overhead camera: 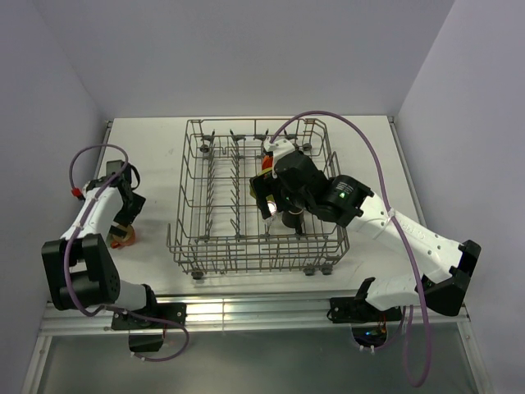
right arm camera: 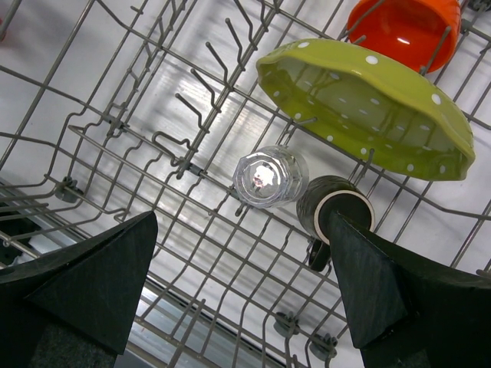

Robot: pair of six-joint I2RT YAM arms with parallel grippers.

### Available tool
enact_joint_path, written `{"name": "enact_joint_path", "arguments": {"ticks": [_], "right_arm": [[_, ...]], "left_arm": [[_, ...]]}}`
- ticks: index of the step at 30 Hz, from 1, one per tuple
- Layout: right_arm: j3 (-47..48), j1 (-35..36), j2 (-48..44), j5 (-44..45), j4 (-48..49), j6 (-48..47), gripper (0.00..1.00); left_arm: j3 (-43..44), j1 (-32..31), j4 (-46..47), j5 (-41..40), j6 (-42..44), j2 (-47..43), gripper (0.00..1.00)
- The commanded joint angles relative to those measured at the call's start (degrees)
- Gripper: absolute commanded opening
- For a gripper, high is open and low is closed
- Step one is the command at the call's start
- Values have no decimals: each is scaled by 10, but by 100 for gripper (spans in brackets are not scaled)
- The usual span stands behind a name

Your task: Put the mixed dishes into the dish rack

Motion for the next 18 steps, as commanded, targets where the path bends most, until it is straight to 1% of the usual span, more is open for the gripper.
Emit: {"name": "enact_joint_path", "arguments": {"ticks": [1,7,13,15,16,17,18], "right_arm": [[6,4,-9,2,17,-2,99],[-1,4,-14,4,21,-6,100],[-16,4,-23,7,29,-7,99],[-19,4,-27,10,33,-7,100],[-20,5,-27,10,33,-7,100],[-21,4,-29,13,34,-7,100],[-21,4,-30,13,35,-8,99]], "left_arm": [[-9,3,24,2,7,21,88],[-6,3,38,3,6,60,86],[-10,3,50,8,10,76,78],[-13,3,52,11,11,81,74],[-16,3,59,13,13,81,70],[-22,3,61,21,15,82,62],[-24,3,66,25,15,83,58]]}}
